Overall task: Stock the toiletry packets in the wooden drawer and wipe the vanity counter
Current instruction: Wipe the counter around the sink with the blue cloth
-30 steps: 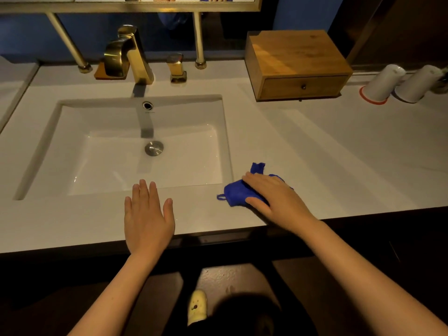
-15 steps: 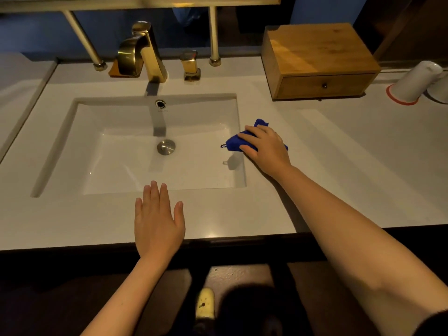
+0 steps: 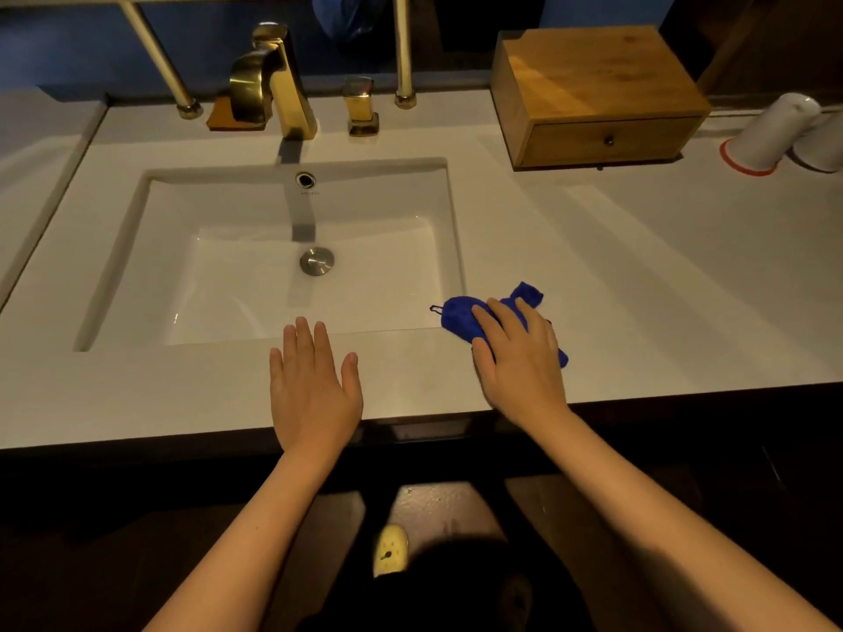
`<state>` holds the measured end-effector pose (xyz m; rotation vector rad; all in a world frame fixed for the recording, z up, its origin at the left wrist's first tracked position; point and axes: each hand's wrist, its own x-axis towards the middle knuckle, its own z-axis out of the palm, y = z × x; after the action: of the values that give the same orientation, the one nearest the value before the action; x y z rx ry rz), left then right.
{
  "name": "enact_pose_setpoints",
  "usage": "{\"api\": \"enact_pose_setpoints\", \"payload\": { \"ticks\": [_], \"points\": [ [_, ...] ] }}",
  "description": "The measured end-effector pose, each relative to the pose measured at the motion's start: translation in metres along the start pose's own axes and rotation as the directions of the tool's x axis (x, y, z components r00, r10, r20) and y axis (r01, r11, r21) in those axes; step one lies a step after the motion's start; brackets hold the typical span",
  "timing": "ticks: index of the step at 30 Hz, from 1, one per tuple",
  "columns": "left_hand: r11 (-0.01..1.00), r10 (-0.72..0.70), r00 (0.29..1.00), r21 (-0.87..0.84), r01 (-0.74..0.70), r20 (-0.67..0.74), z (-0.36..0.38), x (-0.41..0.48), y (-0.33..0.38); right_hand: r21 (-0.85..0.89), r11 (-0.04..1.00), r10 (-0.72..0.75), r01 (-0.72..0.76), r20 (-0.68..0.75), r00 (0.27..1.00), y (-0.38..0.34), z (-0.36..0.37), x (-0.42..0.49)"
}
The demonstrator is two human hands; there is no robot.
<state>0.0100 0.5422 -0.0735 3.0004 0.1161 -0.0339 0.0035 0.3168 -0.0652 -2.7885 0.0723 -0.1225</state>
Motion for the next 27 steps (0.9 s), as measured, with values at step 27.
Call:
{"api": "enact_pose_setpoints", "payload": {
  "ticks": [27],
  "points": [
    [0.999,0.021,1.0,-0.042,-0.02,0.022,-0.015,-0.011,-0.071,0.092,0.894,-0.448,0.439,0.222,0.866,-0.108,0.032,-0.006]
  ]
}}
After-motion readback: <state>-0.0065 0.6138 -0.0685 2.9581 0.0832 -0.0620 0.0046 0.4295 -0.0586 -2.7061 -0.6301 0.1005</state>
